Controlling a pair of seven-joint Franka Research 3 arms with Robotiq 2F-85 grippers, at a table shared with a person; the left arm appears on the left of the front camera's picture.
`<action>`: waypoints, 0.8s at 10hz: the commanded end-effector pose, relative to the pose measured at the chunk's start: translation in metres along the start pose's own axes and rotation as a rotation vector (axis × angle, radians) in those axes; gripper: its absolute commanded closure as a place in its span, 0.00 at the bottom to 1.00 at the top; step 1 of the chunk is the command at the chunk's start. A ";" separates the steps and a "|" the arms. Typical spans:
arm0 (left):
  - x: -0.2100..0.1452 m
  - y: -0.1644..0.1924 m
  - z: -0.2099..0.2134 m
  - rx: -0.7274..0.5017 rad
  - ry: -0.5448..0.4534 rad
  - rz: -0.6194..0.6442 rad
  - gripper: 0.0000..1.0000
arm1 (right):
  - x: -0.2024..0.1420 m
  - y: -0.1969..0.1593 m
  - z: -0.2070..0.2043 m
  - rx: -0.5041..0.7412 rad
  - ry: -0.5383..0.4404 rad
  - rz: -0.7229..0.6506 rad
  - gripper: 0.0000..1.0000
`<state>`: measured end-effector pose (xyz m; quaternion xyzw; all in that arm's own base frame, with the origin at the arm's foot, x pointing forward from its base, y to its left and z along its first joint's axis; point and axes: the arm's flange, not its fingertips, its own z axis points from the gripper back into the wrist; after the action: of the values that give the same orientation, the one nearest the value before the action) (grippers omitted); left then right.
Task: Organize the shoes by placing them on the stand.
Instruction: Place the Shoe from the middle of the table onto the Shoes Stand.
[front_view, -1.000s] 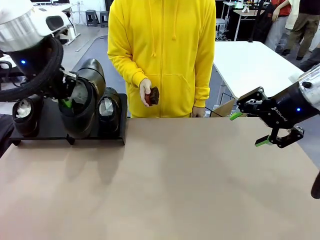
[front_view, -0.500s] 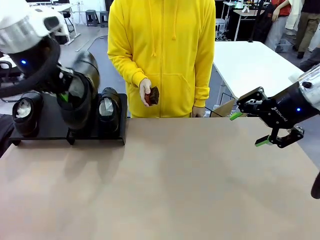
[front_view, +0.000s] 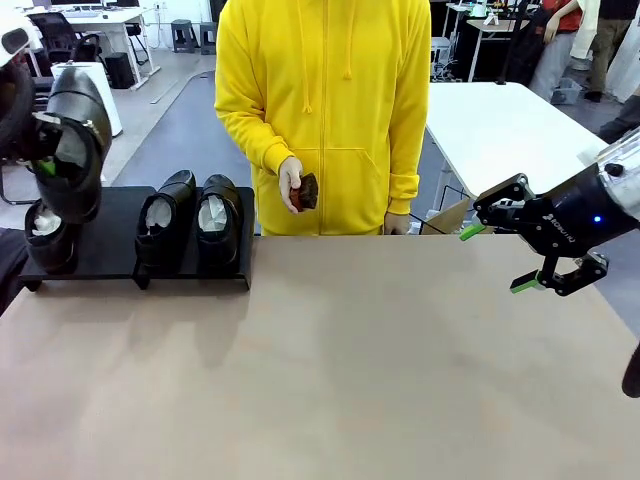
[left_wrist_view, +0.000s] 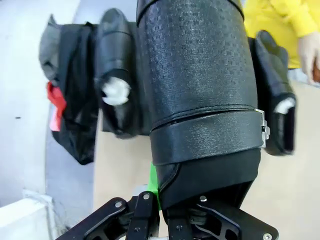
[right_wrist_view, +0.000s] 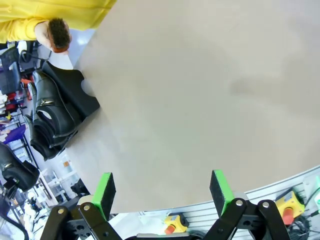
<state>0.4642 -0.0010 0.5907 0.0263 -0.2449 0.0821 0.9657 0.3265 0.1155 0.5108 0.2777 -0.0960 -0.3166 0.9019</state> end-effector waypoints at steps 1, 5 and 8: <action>0.021 0.002 -0.020 0.078 -0.037 -0.064 1.00 | 0.001 0.000 0.001 -0.008 -0.004 0.010 0.00; 0.025 0.012 -0.085 0.005 -0.031 -0.002 1.00 | 0.001 0.000 0.001 -0.008 -0.004 0.010 0.00; 0.022 0.008 -0.117 0.024 -0.027 -0.001 1.00 | 0.001 0.000 0.001 -0.008 -0.004 0.010 0.00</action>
<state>0.5350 0.0253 0.4968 0.0380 -0.2389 0.0779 0.9672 0.3265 0.1155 0.5108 0.2777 -0.0960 -0.3167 0.9019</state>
